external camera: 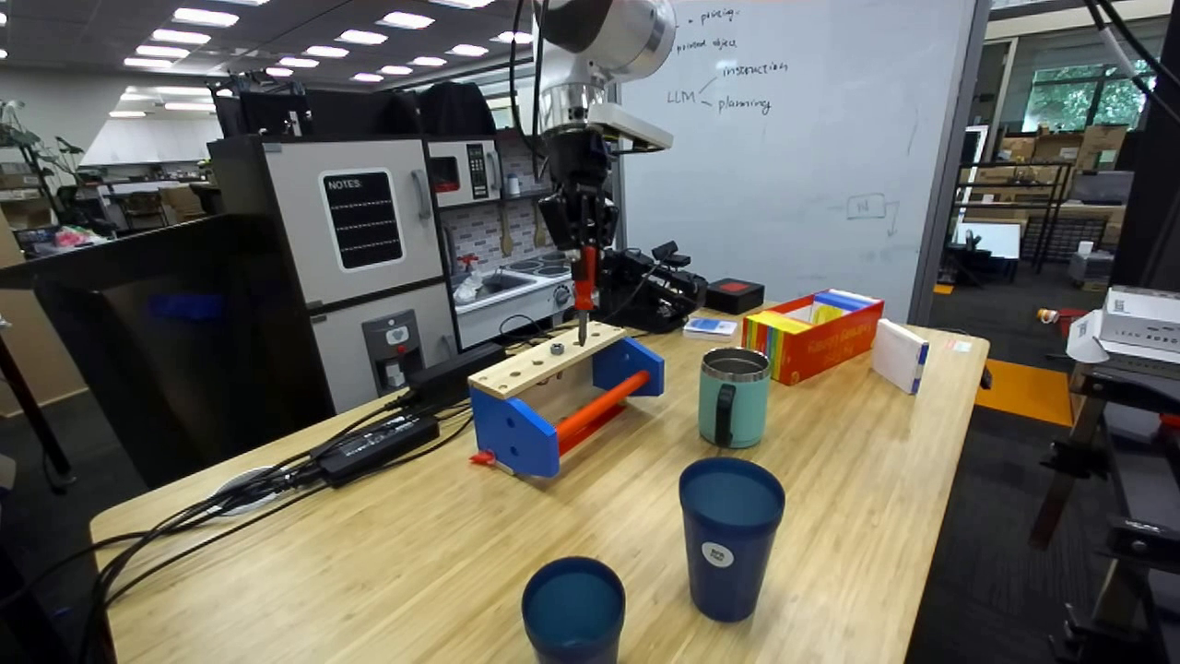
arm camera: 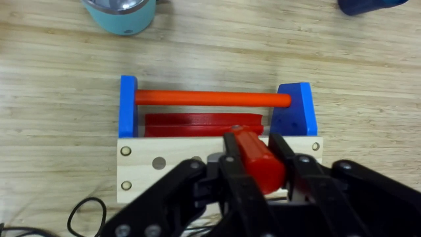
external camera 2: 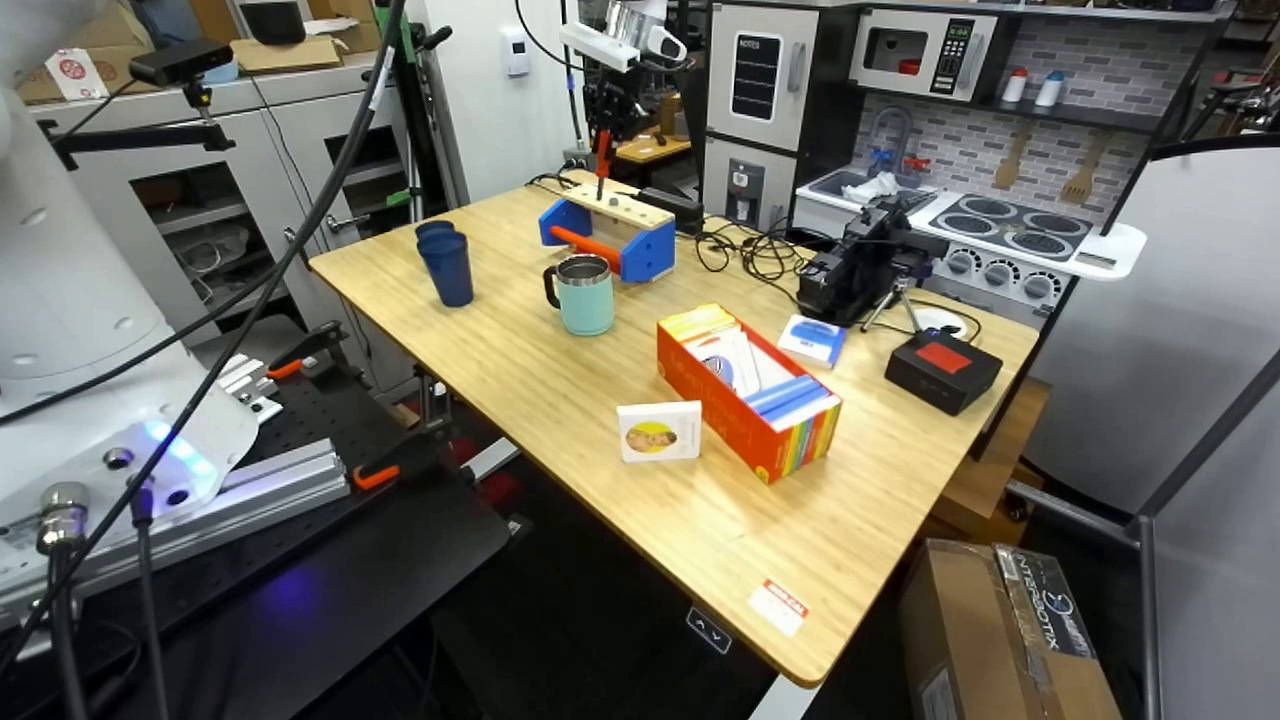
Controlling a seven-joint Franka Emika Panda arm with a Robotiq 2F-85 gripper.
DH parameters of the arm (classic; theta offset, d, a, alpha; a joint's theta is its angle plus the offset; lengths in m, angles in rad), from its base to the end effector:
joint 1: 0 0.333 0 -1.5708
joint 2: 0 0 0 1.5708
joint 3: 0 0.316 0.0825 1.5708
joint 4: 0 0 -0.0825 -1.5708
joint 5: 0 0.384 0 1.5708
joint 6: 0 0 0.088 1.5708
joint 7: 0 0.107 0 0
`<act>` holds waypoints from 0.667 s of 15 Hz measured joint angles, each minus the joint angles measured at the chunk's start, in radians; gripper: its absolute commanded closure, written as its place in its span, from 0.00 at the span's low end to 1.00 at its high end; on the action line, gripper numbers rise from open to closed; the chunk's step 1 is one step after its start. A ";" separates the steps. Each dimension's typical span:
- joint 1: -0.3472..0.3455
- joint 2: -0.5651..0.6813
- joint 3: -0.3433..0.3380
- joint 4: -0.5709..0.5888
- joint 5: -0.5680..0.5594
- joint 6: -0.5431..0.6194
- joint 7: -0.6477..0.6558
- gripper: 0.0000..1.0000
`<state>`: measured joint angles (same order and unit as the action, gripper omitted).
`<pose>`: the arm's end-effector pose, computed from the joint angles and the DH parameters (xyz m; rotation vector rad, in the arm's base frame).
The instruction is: Remove the screwdriver from the rack, put it in the cup, and then remove the book from the table and put it in the box
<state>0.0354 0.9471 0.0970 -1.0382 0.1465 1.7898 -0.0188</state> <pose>0.7505 0.0882 0.2532 -2.9143 -0.1060 0.2976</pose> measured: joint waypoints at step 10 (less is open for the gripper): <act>-0.015 -0.202 -0.005 -0.519 0.116 0.339 0.092 0.93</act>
<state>0.0199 0.7452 0.0915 -1.5570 0.2623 2.1288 0.0729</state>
